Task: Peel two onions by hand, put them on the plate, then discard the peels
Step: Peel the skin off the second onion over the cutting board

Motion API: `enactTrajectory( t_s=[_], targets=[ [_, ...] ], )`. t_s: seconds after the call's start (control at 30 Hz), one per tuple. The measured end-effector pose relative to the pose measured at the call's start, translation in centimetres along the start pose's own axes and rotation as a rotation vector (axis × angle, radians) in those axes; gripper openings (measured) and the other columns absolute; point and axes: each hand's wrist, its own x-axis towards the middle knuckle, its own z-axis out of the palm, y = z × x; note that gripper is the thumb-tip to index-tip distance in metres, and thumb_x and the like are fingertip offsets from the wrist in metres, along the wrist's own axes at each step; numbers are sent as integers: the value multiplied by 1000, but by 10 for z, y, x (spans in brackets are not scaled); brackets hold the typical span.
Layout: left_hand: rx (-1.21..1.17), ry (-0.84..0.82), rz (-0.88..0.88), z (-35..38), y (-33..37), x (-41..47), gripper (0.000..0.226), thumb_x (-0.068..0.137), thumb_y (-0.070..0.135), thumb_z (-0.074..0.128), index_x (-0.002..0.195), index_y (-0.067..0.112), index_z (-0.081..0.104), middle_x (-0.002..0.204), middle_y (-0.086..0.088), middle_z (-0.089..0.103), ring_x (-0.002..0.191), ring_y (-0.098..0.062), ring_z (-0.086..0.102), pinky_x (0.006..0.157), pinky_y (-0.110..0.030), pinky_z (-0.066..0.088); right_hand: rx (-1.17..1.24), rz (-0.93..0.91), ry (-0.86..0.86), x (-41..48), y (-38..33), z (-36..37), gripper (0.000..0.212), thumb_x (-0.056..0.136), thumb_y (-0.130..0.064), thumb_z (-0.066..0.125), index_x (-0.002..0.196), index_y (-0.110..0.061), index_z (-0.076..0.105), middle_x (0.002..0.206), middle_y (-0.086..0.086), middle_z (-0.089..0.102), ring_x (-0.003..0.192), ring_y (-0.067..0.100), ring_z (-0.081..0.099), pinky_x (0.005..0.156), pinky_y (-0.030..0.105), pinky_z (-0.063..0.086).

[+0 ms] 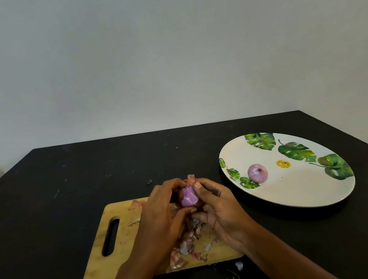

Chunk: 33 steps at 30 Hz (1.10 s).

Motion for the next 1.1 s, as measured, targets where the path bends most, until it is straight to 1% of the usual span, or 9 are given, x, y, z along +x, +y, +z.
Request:
enactTrajectory(
  t_s=[0.27, 0.47, 0.57, 0.63, 0.77, 0.87, 0.97, 1.03, 1.1],
  targets=[
    [-12, -6, 17, 3, -4, -1, 47, 80, 16, 70, 98, 48, 42, 97, 23, 49, 101, 9, 47, 81, -3, 39, 14, 9, 24, 2, 3, 0, 32, 80, -26, 61, 105, -8, 69, 119, 20, 63, 101, 27, 69, 75, 35, 59],
    [10, 47, 31, 6, -2, -2, 44, 78, 19, 72, 97, 47, 44, 92, 22, 52, 97, 3, 51, 67, -11, 45, 60, 22, 26, 2, -2, 0, 27, 87, -22, 58, 107, -5, 65, 102, 18, 71, 89, 26, 72, 69, 32, 59],
    [35, 126, 75, 5, -1, -1, 55, 70, 17, 78, 110, 38, 47, 98, 27, 45, 102, 19, 45, 79, 2, 37, 66, 21, 24, 1, -2, 0, 36, 81, -25, 61, 110, -4, 64, 110, 21, 68, 94, 29, 71, 74, 35, 60],
    [63, 121, 104, 5, -4, 0, 64, 69, 17, 79, 120, 34, 45, 105, 27, 45, 104, 20, 43, 87, 4, 29, 68, 24, 21, 1, -1, 0, 35, 83, -25, 60, 111, -4, 64, 113, 21, 67, 97, 29, 70, 74, 35, 60],
    [164, 116, 244, 3, -6, 0, 41, 79, 33, 61, 118, 27, 51, 104, 12, 58, 100, 9, 47, 91, 0, 34, 61, 11, 22, 3, 2, -2, 36, 79, -27, 62, 107, -5, 66, 110, 21, 68, 99, 29, 70, 73, 35, 59],
    [162, 153, 282, 4, -8, 0, 36, 80, 33, 57, 114, 22, 53, 102, 15, 54, 98, 9, 47, 90, 0, 34, 60, 17, 24, 4, 3, -3, 43, 78, -27, 63, 113, -3, 63, 111, 20, 68, 98, 28, 71, 73, 34, 59],
    [160, 126, 253, 4, -7, 0, 36, 80, 34, 58, 114, 25, 51, 101, 17, 51, 95, 7, 49, 86, -2, 39, 45, 22, 29, 4, 4, -4, 42, 79, -27, 63, 114, -4, 63, 114, 21, 66, 99, 28, 70, 76, 35, 58],
    [148, 79, 191, 4, -6, 1, 41, 79, 28, 67, 114, 32, 47, 100, 22, 49, 85, 6, 52, 73, -8, 45, 31, 23, 49, 5, 6, -5, 39, 79, -28, 64, 111, -5, 65, 119, 22, 63, 100, 28, 69, 76, 36, 58],
    [136, 35, 156, 5, -6, 1, 52, 78, 18, 72, 112, 43, 42, 96, 31, 44, 82, 8, 51, 69, -9, 41, 12, 26, 77, 6, 8, -4, 39, 78, -29, 65, 109, -6, 67, 124, 22, 59, 102, 29, 69, 76, 36, 58]
  ],
)
